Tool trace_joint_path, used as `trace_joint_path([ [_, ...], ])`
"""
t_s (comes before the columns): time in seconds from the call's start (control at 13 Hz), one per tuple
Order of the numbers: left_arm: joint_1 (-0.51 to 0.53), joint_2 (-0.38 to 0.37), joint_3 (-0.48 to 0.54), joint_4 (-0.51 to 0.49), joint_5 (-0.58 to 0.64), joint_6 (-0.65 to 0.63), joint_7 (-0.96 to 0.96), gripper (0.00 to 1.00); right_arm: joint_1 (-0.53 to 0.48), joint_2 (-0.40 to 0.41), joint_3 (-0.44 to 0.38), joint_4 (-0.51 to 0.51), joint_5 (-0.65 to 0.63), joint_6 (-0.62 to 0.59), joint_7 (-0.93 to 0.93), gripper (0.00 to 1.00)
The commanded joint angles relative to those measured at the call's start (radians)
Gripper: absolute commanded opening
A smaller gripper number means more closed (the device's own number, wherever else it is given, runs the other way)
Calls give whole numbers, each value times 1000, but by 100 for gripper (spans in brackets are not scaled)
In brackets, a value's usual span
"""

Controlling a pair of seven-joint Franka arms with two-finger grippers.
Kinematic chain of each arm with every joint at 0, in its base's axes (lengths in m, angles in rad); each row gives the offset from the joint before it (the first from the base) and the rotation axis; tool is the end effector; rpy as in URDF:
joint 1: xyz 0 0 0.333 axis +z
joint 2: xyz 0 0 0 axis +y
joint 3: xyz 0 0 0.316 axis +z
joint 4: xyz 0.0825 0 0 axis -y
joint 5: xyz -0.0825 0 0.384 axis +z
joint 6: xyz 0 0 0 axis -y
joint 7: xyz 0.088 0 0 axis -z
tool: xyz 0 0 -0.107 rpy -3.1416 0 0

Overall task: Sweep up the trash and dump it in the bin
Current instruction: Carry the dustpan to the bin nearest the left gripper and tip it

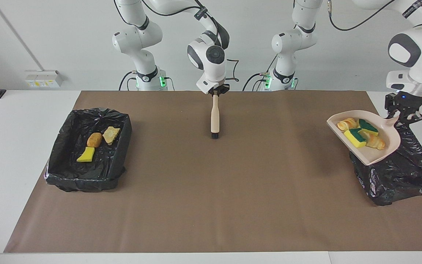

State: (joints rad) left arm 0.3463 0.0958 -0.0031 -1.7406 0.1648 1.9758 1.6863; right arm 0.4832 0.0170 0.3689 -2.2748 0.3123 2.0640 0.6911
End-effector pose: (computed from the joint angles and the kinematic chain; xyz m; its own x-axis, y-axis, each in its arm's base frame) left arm 0.5679 0.2141 0.5256 0.1797 -0.9685 -0.1724 -0.9802 -0.1614 -0.1147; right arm 0.3131 0.3824 0.3345 0.9410 -0.0127 -0.3381 -0.0234 -0.9993 -0.0277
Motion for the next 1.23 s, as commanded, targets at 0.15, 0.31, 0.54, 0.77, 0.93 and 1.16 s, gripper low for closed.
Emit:
trace_joint_path([
  [0.15, 102, 171, -14, 228, 275, 119, 194, 0, -12, -12, -4, -17, -65, -1, -56, 0],
  [0.31, 102, 177, -14, 222, 398, 139, 185, 0, -15, -11, -5, -17, -85, -2, -4, 0],
  [0.54, 79, 173, -11, 169, 643, 141, 56, 0, -29, -8, -4, -17, -84, 4, 39, 0],
  [0.77, 47, 131, -11, 89, 822, 135, -37, 0, -38, 1, -4, -14, -82, 11, 45, 0],
  [0.93, 19, 101, -11, 47, 906, 107, -97, 0, -38, 4, -4, -12, -82, 16, 36, 7],
  [1.16, -26, 73, -9, 65, 1005, 6, -105, 0, -40, 29, -4, 29, -87, 15, 11, 100],
])
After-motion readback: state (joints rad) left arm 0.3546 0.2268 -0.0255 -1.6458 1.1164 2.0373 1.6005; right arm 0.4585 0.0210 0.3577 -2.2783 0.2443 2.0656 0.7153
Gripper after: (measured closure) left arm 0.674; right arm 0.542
